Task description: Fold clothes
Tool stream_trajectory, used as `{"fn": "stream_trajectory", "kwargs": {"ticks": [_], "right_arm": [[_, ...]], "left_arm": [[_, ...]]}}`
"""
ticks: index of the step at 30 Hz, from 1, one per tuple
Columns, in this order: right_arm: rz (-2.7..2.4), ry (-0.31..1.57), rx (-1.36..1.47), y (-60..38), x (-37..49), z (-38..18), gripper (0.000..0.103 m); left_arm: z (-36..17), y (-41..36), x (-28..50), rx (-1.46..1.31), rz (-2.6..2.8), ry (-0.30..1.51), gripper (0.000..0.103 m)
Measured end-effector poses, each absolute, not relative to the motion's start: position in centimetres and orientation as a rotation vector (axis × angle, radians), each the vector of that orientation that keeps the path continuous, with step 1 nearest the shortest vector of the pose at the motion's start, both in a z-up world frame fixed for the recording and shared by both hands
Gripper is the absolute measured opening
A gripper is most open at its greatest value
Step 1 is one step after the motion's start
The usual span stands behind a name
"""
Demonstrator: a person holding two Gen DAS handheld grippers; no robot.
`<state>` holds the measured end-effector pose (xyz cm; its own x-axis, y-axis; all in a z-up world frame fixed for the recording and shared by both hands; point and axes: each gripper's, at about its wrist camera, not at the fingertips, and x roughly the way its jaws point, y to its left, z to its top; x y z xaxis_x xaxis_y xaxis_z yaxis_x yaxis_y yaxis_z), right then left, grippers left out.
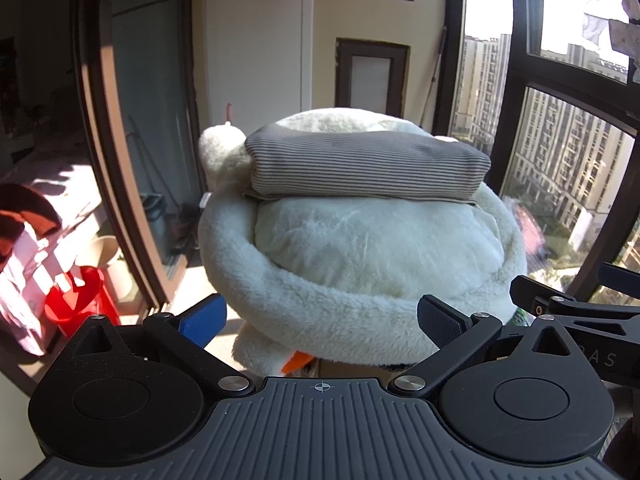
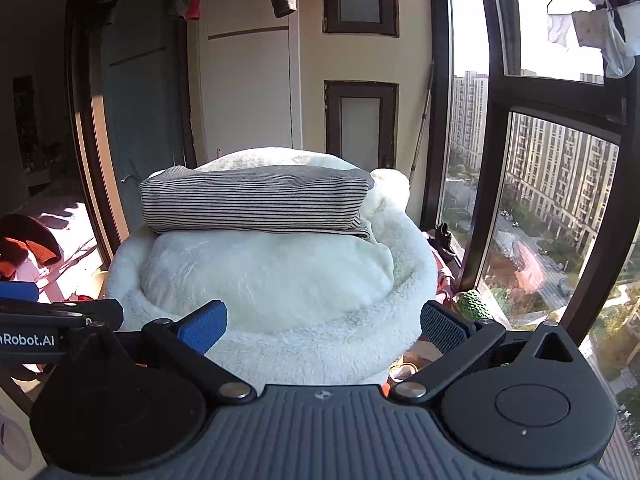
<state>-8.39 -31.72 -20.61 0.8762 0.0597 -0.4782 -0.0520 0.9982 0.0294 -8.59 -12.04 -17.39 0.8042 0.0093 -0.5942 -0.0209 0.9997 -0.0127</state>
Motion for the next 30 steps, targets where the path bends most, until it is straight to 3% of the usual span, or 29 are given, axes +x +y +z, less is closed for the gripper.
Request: {"fn": "stream_trajectory", "kwargs": {"ticks": [30], "right_arm": [[0.094,0.481,0.007,-30.82,-8.71,-20.46,0.103]], "left_arm": [[-17.41,-11.22,-8.88,-0.001,0.06,0.638,0.103]]}}
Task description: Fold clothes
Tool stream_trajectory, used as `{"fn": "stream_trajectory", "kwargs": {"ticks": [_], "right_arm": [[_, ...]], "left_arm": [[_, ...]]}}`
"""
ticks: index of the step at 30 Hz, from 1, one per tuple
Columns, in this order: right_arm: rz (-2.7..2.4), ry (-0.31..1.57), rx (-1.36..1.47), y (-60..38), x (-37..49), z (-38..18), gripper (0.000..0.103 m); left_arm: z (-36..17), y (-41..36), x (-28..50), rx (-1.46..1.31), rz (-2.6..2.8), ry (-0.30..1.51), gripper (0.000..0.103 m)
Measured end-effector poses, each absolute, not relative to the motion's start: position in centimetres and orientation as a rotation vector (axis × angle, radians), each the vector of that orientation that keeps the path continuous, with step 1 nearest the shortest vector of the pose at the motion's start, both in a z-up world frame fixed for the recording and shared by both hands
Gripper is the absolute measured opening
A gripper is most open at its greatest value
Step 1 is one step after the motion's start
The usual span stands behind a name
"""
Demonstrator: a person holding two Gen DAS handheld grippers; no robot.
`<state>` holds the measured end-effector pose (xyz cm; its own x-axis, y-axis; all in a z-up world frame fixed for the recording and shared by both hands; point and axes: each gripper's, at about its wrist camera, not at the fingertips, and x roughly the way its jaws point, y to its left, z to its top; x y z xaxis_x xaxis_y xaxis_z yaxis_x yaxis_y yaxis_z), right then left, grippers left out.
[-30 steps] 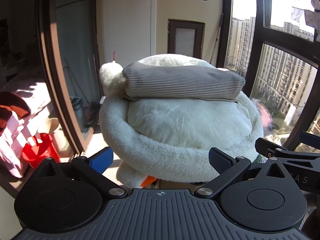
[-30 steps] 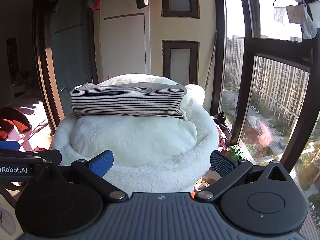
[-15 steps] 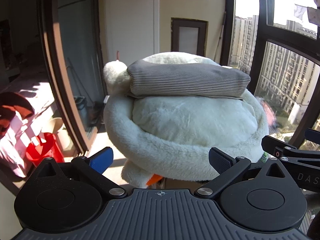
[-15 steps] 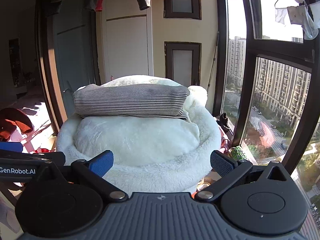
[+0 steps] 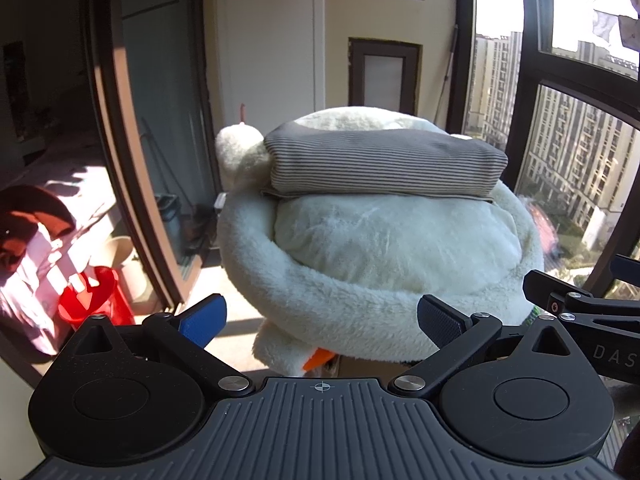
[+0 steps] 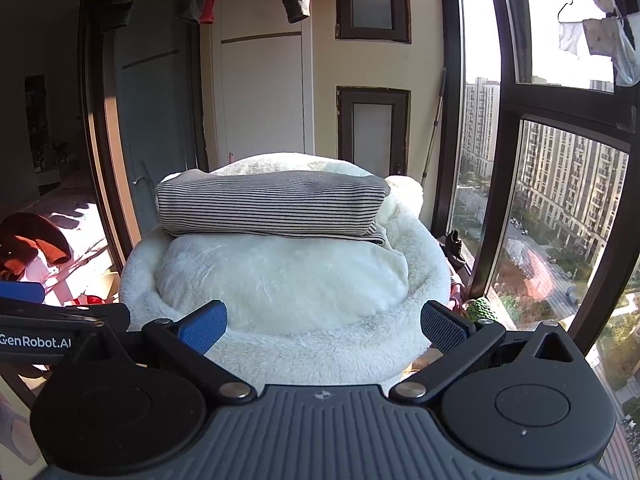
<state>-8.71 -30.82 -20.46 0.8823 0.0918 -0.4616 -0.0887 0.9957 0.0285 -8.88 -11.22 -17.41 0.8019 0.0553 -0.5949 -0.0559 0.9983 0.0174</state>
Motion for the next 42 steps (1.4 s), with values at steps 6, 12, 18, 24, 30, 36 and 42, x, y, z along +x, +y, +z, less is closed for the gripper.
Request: {"fn": "stream_trajectory", "kwargs": {"ticks": [6,12,18,24,30,36,42], "right_arm": [[0.084,0.486,0.004,-31.0,-8.6,-20.7,0.103],[0.078,0.494,0.011,-31.5,-8.5,-20.9,0.103],[0.07,0.5,0.014,-31.7,-8.4,-21.1,0.103],[0.065,0.506,0.013,-31.8,-8.2,-21.2,0.103],[0.063,0.508,0.012,-31.8,-8.1,-21.3,0.103],[0.061,0.51,0.004,-31.5,-7.8,-21.4,0.103],[0.061,0.51,0.003,-31.3,-7.3,-21.5,0.103]], "left_arm": [[-17.6,-11.6,-8.7,0.002,0.053,0.645,0.103],[-17.8,-12.0,-8.3,0.008,0.047,0.651,0.103],[-18.1,-12.3,-8.1,0.011,0.04,0.657,0.103],[-18.2,-12.2,-7.9,0.013,0.037,0.663,0.103],[-18.3,-12.1,-7.8,0.009,0.034,0.662,0.103],[-18.5,-11.8,-7.6,0.006,0.036,0.668,0.103],[-18.6,-11.5,-7.0,0.002,0.031,0.667,0.103]]}}
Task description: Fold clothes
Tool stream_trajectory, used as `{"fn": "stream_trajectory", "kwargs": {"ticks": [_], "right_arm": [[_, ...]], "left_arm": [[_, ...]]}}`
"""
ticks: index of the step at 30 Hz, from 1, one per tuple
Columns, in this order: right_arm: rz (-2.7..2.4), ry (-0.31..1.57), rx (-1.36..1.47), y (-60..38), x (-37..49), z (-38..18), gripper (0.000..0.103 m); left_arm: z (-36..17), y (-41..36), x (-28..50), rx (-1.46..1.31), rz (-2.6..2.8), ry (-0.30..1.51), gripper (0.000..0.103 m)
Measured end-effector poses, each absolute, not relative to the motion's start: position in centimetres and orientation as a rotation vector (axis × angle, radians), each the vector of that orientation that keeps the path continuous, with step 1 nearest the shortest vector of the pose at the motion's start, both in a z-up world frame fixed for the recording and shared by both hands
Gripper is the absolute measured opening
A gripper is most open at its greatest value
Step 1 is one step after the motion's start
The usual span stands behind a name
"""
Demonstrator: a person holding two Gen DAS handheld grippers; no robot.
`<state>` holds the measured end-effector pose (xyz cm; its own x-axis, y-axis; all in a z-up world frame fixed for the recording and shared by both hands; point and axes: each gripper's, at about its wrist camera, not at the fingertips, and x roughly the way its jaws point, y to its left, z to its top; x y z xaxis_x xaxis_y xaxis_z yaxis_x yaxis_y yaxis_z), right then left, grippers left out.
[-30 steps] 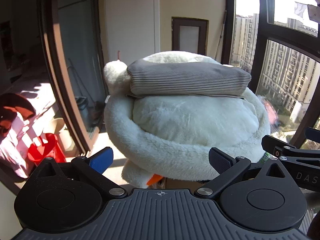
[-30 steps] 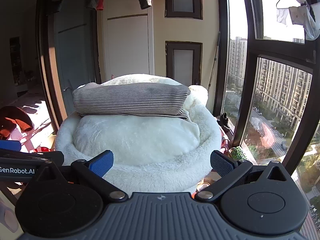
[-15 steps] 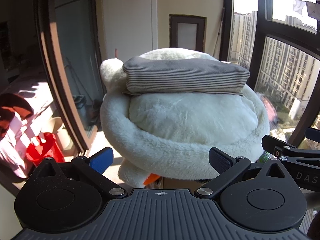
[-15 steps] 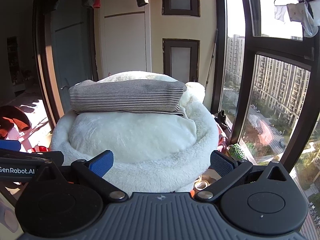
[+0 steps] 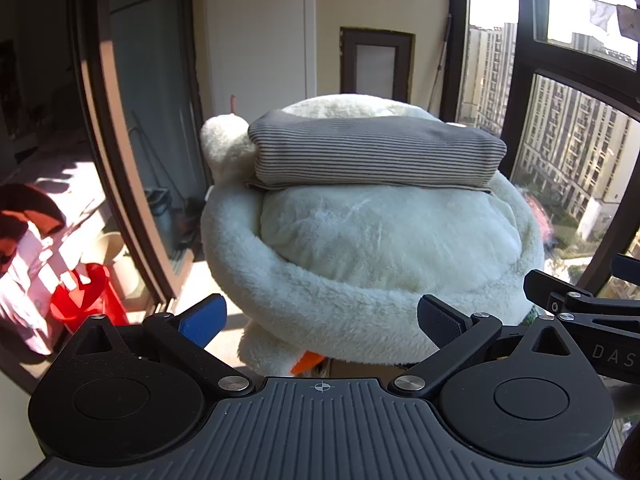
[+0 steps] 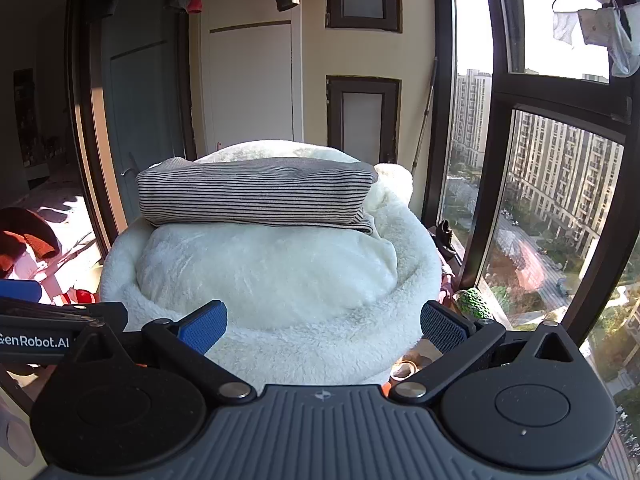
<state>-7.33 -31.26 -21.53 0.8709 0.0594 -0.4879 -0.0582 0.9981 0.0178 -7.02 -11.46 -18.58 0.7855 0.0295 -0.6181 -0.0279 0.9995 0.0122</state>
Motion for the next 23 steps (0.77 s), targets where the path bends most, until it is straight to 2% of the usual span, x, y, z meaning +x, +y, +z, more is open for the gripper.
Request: {"fn": "stream_trajectory", "kwargs": {"ticks": [11,17,23], "right_arm": [[0.034,0.512,0.017,-31.3,-4.9,-21.7,0.103],[0.075,0.507,0.106,-31.8,-2.6,-22.3,0.103],[0.101,0.504,0.17,-31.7,1.0,-23.3,0.103]], "left_arm": [[-19.1,-10.9,-4.0,-0.024,-0.034,0.643,0.103],[-20.3,-7.9,-1.7,-0.22,-0.136,0.546,0.103],[-20.8,-5.2,2.2,-0.284,-0.183,0.504,0.103]]}}
